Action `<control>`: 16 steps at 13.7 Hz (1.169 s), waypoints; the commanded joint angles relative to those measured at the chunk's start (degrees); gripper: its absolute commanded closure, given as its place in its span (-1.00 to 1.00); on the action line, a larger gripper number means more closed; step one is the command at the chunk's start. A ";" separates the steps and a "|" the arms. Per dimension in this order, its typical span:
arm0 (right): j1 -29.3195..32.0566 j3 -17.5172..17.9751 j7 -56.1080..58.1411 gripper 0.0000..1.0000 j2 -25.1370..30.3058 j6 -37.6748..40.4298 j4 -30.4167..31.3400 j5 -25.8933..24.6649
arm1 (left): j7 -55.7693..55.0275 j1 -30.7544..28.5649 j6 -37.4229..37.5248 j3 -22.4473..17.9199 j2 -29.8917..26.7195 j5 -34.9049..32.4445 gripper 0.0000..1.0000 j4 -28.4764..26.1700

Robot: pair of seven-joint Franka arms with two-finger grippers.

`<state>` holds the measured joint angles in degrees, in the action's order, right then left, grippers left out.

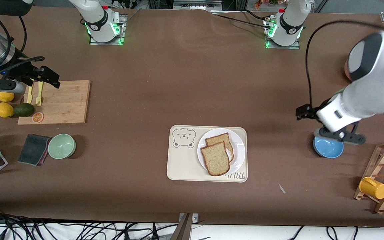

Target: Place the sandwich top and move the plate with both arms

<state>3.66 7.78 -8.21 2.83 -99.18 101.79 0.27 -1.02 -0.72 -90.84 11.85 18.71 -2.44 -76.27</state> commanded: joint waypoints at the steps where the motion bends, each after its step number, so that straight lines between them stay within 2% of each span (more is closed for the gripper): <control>1: 0.38 0.04 -0.41 -1.00 -0.20 0.74 -1.59 -0.10 | -1.43 0.19 0.75 -1.03 -7.77 -1.70 -1.00 -2.55; 2: 0.38 0.04 -0.49 -1.00 -0.02 1.00 -1.59 -0.10 | -3.44 -0.59 0.84 -1.21 -10.16 -1.35 -1.00 -3.96; 5: 0.38 0.04 -0.49 -1.00 -0.11 0.74 -1.59 -0.10 | -6.27 -0.42 0.23 -2.53 -21.40 1.55 -1.00 -16.51; 7: 0.47 0.04 -0.49 -1.00 -0.11 0.65 -1.77 -0.01 | -6.27 -0.25 0.31 -3.05 -24.67 1.99 -1.00 -20.22; 11: 0.38 0.04 -0.49 -1.00 -0.11 0.56 -1.77 0.17 | -6.27 4.14 -0.38 -4.98 -20.83 2.08 -1.00 -20.41; 14: 0.38 0.13 -0.93 -1.00 -0.20 0.65 -2.29 0.08 | -5.92 5.21 -2.15 -6.83 -20.47 3.66 -1.00 -20.41; 16: 0.38 0.13 -1.02 -1.00 -0.20 0.65 -2.56 0.08 | -6.01 5.99 -2.32 -10.25 -20.55 5.94 -1.00 -20.14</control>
<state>3.70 7.64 -8.51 2.84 -99.19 100.69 0.27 -6.76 3.97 -92.76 4.81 -1.22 0.96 -96.74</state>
